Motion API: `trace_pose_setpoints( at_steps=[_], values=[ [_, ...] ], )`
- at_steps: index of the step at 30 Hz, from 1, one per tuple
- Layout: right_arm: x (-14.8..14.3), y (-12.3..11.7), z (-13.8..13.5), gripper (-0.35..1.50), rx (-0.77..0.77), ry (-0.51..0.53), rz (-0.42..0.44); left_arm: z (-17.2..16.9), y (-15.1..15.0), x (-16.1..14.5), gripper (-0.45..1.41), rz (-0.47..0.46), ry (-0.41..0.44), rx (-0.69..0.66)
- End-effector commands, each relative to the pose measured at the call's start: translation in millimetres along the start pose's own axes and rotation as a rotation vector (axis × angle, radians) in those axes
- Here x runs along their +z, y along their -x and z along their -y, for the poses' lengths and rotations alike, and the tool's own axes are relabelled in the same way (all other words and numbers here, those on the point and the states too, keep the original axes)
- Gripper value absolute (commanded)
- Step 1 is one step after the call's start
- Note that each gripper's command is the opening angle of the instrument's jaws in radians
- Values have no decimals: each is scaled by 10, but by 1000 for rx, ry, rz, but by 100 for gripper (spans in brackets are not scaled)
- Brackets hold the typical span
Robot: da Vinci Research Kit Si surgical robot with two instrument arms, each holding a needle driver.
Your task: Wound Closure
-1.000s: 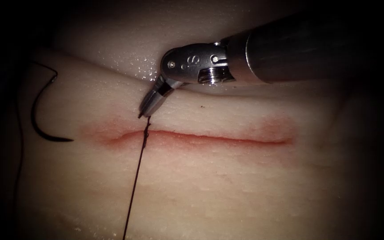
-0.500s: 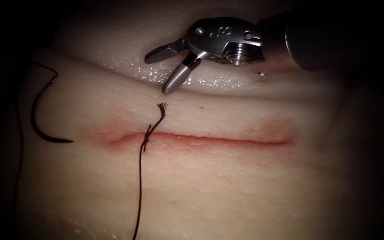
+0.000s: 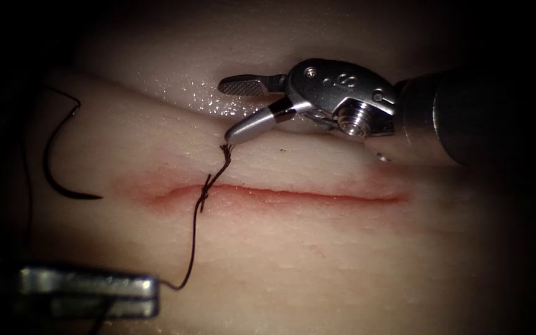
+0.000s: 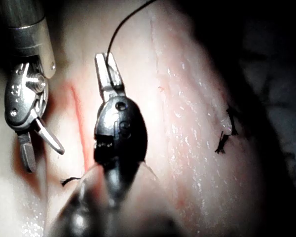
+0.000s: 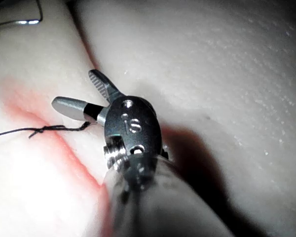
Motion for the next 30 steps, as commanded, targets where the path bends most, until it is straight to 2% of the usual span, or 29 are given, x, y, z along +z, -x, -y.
trace_pose_setpoints(
  at_steps=[1,4,8,10,14,16,17,20,30],
  values=[
    [15,15,16,67,8,2,-25,5,6,5,-45,-3,-2,0],
    [20,19,32,66,9,18,-46,25,11,5,-45,-7,-4,3],
    [27,21,45,52,4,22,-89,43,25,6,-45,-25,3,3],
    [30,22,48,35,0,29,-107,51,36,7,-45,-33,6,5],
    [35,28,53,19,-1,46,-152,63,57,9,-45,-51,15,17],
    [38,31,54,0,-3,52,-159,68,65,11,-45,-66,24,3],
    [40,32,55,-15,-3,56,-167,71,70,13,-45,-76,30,-6],
    [44,32,55,-35,0,66,-187,79,81,17,-45,-97,42,-25],
    [56,32,65,-35,-23,91,-247,102,106,27,-45,-122,52,-51]
  ],
)
